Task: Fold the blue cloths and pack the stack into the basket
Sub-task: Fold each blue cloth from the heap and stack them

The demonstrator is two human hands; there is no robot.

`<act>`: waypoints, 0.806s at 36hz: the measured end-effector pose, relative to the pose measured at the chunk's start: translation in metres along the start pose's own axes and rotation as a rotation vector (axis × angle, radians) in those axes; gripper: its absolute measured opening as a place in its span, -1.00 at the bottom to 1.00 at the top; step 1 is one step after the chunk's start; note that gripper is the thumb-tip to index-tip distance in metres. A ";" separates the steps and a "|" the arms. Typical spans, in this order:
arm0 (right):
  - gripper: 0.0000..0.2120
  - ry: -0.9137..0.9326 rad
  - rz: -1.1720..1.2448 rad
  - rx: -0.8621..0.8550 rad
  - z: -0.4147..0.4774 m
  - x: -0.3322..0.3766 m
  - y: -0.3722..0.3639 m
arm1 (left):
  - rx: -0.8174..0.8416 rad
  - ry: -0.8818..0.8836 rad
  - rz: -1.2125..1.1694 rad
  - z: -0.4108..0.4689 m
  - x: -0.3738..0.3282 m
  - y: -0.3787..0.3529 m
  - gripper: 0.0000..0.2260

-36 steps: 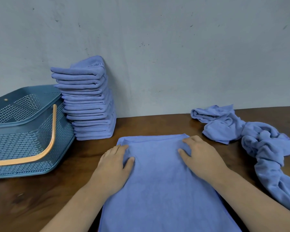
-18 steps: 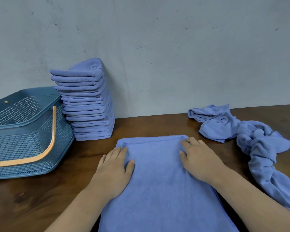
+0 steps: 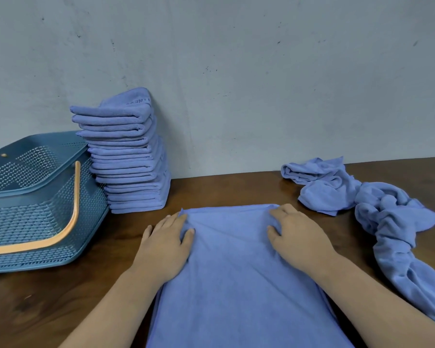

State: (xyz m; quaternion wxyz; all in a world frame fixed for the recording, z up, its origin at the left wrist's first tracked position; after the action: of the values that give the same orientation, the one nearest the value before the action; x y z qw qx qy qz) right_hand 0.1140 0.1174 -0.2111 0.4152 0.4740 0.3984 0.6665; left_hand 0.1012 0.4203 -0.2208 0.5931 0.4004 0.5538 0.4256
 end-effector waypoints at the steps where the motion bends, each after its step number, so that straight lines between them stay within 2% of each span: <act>1: -0.58 -0.003 0.045 -0.035 0.001 0.001 0.004 | 0.004 0.002 0.002 0.001 0.001 -0.001 -0.47; 3: -0.56 -0.004 0.083 -0.119 0.003 0.004 0.013 | 0.008 0.005 0.010 0.001 0.002 -0.001 -0.47; 5: -0.50 -0.023 0.022 -0.139 0.006 0.006 0.015 | 0.008 0.004 0.014 0.002 0.002 -0.001 -0.47; 10: -0.45 -0.126 -0.166 0.038 0.009 -0.006 -0.008 | 0.015 0.010 -0.032 0.002 0.004 -0.001 -0.46; 14: -0.44 -0.134 -0.196 0.059 0.009 -0.005 -0.008 | -0.017 0.045 -0.185 0.004 0.009 0.008 -0.46; 20: -0.44 -0.151 -0.200 0.078 0.009 -0.006 -0.009 | 0.039 0.033 -0.011 0.008 0.007 0.000 -0.45; 26: -0.43 -0.152 -0.202 0.083 0.008 -0.004 -0.008 | 0.104 0.056 0.025 0.011 0.000 0.009 -0.44; 29: -0.43 -0.148 -0.203 0.080 0.008 -0.004 -0.008 | 0.053 0.074 -0.010 0.022 -0.008 0.019 -0.47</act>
State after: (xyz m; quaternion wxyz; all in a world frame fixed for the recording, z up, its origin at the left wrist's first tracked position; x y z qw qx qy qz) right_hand 0.1241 0.1180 -0.2181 0.4896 0.4954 0.4389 0.5677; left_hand 0.1221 0.4181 -0.1990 0.5636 0.3971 0.5885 0.4222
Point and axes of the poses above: each hand's wrist, its own z-axis towards the middle knuckle, its own y-axis out of the back of the hand, x = y × z, the point moved 8 cm from there along z, towards the middle knuckle, and after that the axes turned 2 degrees about x, right-handed, at the moved point
